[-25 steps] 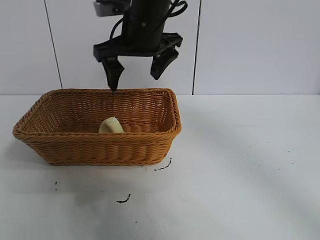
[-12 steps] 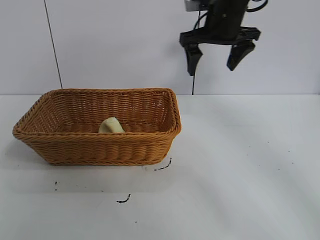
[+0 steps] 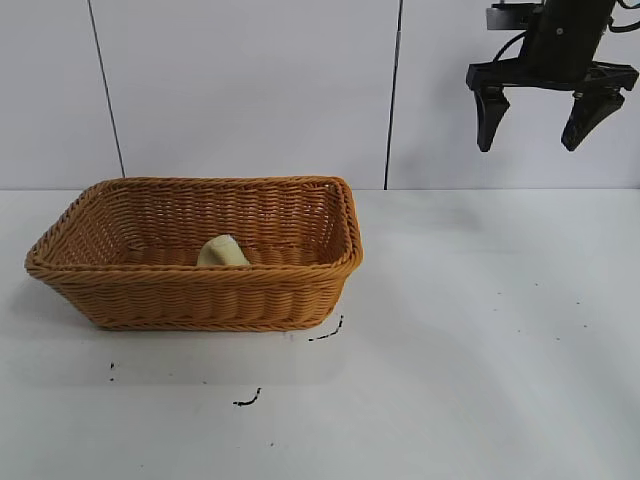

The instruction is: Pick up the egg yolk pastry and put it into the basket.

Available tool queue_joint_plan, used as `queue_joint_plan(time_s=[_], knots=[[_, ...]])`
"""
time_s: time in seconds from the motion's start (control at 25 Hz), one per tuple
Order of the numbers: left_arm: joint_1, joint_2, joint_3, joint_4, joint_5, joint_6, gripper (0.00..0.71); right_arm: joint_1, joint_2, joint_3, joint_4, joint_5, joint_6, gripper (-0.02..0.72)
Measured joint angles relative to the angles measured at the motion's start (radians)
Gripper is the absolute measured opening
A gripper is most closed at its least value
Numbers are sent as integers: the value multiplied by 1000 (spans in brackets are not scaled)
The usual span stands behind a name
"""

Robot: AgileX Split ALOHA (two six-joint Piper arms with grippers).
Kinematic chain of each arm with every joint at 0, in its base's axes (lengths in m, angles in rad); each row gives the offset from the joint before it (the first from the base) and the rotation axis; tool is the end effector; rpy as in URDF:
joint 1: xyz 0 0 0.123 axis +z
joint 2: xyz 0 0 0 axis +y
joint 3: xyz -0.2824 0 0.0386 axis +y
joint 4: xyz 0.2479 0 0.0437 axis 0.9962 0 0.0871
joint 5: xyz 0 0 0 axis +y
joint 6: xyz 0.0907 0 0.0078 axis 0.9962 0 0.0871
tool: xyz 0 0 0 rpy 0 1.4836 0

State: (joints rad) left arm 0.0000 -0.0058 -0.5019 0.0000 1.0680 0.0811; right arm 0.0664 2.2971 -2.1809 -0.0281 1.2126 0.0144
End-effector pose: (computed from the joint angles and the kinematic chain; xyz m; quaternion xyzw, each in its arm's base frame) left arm -0.0063 0.0000 0.2771 0.0346 0.8524 0.0211 0.5213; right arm 0.4961 0.0306 0.2370 -0.0283 0.9860 -0.0072 0.1643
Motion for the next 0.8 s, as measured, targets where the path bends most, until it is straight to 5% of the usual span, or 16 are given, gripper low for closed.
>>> queue_joint_plan(time_s=[0.4, 0.8], knots=[[0, 0, 0, 0, 0, 0, 697, -16, -197, 174, -20, 0, 6, 695], [0, 0, 0, 0, 0, 0, 697, -16, -648, 725, -3, -1, 6, 695]])
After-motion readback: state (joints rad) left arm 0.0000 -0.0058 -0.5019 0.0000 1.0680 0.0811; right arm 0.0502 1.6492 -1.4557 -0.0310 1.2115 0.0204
